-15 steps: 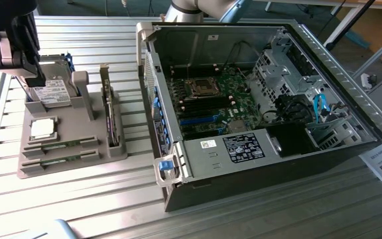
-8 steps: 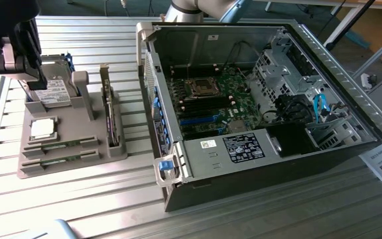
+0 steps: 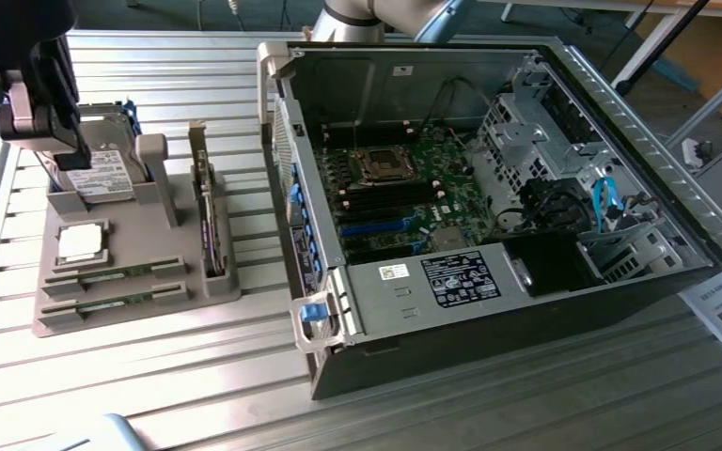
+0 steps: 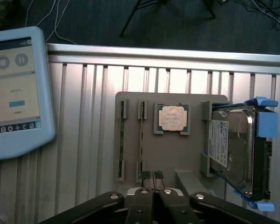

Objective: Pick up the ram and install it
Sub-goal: 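Pick up the ram and move it above insertion slot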

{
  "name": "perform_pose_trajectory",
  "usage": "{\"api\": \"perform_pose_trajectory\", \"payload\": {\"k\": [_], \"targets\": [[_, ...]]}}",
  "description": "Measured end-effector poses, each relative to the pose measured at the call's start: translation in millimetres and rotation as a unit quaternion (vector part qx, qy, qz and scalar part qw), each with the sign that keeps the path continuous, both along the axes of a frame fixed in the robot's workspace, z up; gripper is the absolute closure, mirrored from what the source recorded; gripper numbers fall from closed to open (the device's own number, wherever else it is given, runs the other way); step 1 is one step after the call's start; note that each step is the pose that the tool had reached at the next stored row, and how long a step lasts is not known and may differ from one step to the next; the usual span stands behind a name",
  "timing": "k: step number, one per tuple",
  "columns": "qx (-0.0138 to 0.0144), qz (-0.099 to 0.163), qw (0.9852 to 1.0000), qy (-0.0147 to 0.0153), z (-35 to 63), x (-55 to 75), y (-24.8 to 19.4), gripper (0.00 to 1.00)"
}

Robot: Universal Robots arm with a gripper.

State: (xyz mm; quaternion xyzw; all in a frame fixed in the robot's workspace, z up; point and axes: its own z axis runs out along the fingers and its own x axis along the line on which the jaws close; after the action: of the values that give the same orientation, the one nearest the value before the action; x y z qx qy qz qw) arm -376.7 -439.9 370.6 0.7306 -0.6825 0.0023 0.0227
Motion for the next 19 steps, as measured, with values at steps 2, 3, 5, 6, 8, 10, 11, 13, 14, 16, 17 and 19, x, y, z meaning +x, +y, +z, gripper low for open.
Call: {"api": "perform_pose_trajectory", "payload": {"k": [2, 3, 5, 6, 8, 10, 11, 13, 14, 16, 17, 19], "targets": [[0.0, 0.003, 1.0, -0.0007, 0.0, 0.0, 0.0, 0.9], [0.0, 0.003, 1.0, -0.0007, 0.0, 0.0, 0.0, 0.9], [-0.0001, 0.003, 1.0, -0.0007, 0.1, 0.0, 0.0, 0.9], [-0.0001, 0.003, 1.0, -0.0007, 0.1, 0.0, 0.0, 0.9], [-0.0001, 0.003, 1.0, -0.0007, 0.1, 0.0, 0.0, 0.9], [0.0, 0.003, 1.0, -0.0007, 0.1, 0.0, 0.0, 0.9], [-0.0001, 0.003, 1.0, -0.0007, 0.1, 0.0, 0.0, 0.9], [0.0, 0.003, 1.0, -0.0007, 0.0, 0.0, 0.0, 0.89], [0.0, 0.003, 1.0, -0.0007, 0.0, 0.0, 0.0, 0.89], [0.0, 0.003, 1.0, -0.0007, 0.1, 0.0, 0.0, 0.83], [0.0, 0.003, 1.0, -0.0007, 0.1, 0.0, 0.0, 0.76], [0.0, 0.003, 1.0, -0.0007, 0.1, 0.0, 0.0, 0.76]]}}
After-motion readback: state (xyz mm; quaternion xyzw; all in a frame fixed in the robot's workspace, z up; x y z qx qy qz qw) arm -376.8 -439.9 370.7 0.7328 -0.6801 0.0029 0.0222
